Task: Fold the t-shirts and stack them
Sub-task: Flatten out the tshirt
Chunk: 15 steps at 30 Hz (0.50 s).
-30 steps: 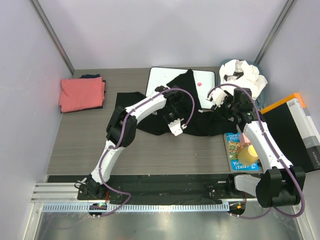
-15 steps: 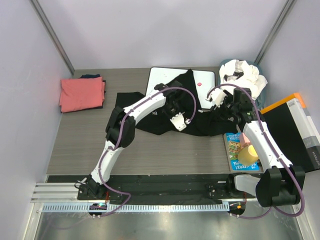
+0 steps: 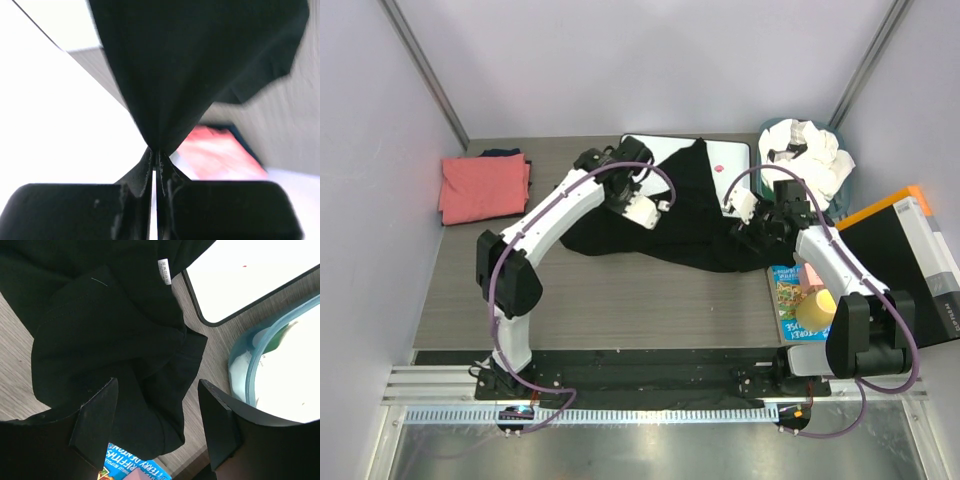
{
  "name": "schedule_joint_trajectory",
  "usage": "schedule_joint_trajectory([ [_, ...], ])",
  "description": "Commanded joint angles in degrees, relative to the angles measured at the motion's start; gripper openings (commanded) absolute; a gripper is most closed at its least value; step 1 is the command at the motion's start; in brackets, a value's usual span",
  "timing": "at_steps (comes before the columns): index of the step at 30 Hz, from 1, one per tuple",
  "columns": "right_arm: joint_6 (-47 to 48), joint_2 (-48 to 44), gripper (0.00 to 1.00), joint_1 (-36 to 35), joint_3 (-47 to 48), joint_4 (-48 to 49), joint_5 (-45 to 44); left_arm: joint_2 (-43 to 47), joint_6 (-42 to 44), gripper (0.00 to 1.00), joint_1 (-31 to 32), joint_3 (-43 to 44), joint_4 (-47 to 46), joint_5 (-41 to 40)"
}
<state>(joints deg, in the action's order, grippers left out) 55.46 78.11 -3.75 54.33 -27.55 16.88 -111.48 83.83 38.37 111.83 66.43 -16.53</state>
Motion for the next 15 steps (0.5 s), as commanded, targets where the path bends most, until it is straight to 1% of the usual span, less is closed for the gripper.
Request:
schedule_joint_trajectory([
  [1,3.68,0.03,0.70,-0.65,2.62,-3.10,1.75,2.05,-9.20,0.00,-3.73,-3.99,5.02,-13.25],
  [5,8.50,-0.15,0.70,-0.82,7.98,-12.77,4.64,2.41,-12.46,0.00,-7.25,-5.48,6.69,-16.59],
  [6,9.74,-0.41,0.70,-1.00,8.60,-16.97,5.34,1.97,-13.34,0.00,-7.69,-6.35,6.60,-17.91],
  [8,12.29,-1.20,0.70,-1.17,8.43,-20.16,5.97,1.45,-14.04,0.00,-8.92,-7.15,6.34,-18.62],
  [9,15.61,-2.16,0.70,-1.17,7.82,-22.96,5.79,0.92,-14.48,0.00,-9.19,-7.15,6.43,-18.80],
  [11,18.53,-3.83,0.71,-1.44,3.96,-23.95,4.31,0.39,-15.27,0.00,-9.72,-6.63,6.34,-18.54],
  [12,21.50,-4.62,0.71,-1.52,2.47,-24.30,3.95,-0.13,-15.54,0.00,-9.80,-6.45,6.25,-18.19],
  [13,22.57,-5.93,0.71,-1.61,-0.59,-24.22,3.42,-0.40,-15.54,0.00,-9.81,-6.28,6.25,-18.10],
  [15,23.81,-6.56,0.71,-1.88,-2.99,-23.61,2.63,-0.84,-15.54,0.00,-9.81,-5.57,5.90,-18.18],
])
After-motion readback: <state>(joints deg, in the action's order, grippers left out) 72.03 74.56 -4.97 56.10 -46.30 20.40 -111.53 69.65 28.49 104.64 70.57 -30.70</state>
